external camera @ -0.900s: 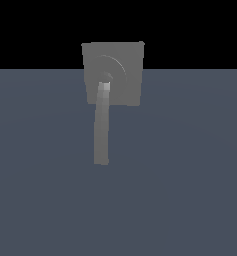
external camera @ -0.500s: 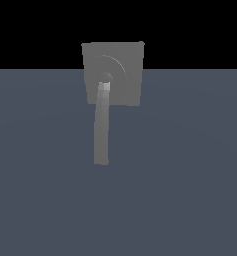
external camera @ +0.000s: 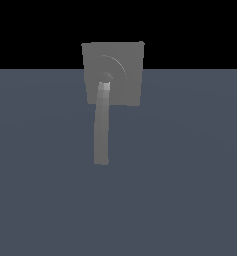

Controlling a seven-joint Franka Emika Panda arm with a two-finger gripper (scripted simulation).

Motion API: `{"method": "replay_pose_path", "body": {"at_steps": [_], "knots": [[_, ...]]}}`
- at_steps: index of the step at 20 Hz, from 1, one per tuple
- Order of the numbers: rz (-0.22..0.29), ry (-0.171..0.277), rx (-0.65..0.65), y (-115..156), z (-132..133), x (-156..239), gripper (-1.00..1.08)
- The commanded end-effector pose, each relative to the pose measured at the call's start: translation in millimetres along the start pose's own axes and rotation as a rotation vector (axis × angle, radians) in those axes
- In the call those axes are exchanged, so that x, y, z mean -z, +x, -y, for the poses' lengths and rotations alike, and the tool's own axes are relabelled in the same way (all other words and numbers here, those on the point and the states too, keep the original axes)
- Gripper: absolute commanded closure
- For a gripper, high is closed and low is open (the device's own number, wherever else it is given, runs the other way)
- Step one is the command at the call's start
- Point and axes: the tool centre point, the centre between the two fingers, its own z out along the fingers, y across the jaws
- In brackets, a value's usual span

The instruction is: Turn on the faucet by rotating a designated handle.

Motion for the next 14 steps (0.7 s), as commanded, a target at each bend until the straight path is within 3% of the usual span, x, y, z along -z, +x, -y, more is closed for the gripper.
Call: {"method": "replay_pose_path", "body": {"at_steps": [1,5,8,14], "knots": [[-0.015,-0.029,0.023,0.8,-0.1,3.2,1.08],[-0.051,-0.108,0.084,2.7,-0.2,11.7,1.08],[-0.083,-0.192,0.146,4.7,0.4,21.0,1.08],[-0.145,-0.431,0.317,9.8,6.4,48.8,1.08]]}}
